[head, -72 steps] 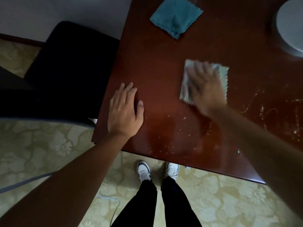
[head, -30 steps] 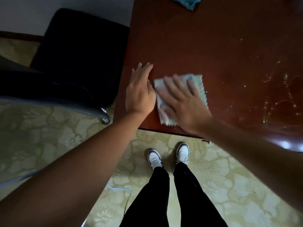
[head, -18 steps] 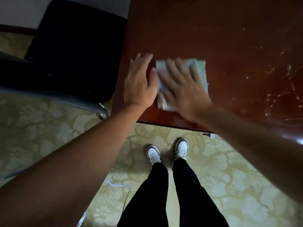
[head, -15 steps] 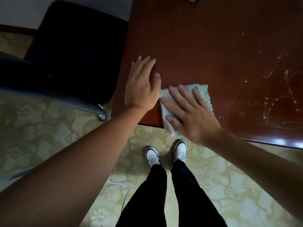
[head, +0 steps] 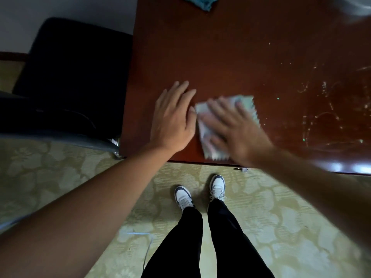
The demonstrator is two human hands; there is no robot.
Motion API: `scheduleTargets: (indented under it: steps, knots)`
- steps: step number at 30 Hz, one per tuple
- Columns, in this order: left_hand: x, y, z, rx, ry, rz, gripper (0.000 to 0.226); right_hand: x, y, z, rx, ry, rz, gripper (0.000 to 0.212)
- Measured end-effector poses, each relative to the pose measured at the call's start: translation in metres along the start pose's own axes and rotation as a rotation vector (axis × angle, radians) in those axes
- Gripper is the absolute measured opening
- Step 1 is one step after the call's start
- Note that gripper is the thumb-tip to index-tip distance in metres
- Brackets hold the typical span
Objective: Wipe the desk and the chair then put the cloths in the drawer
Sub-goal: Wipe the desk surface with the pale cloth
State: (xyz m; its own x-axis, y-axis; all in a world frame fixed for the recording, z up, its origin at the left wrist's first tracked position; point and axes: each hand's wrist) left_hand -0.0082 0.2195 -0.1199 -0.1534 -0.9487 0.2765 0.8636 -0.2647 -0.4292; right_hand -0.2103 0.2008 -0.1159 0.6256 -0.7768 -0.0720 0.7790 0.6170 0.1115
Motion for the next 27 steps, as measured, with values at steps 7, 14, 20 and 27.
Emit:
scheduleTargets:
  steps: [7,14,20,27]
  knots:
    - [0.006,-0.015,-0.014,-0.091,-0.035,0.043,0.046,0.059,-0.053,0.012,0.036,-0.045,-0.416,0.06]
    - [0.006,-0.017,-0.012,0.002,0.044,0.017,0.046,0.0,-0.05,0.008,-0.023,0.012,-0.174,0.06]
    - [0.007,-0.019,-0.012,0.044,0.063,0.012,0.048,0.043,-0.077,0.016,0.0,-0.026,-0.498,0.065]
    - [0.006,-0.022,-0.008,0.072,0.101,-0.014,0.053,-0.024,-0.047,0.007,0.001,-0.019,-0.208,0.055]
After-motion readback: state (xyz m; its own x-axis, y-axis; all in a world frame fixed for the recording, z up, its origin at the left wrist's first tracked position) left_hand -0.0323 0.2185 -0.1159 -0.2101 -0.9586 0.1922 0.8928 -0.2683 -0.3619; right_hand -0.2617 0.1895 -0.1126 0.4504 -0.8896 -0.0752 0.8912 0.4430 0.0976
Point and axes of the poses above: each hand's wrist, its own x-axis towards the middle knuckle, its own z-axis out of the back of the hand, y = z × x, and after that the axes turned 10 degrees about -z, right-handed
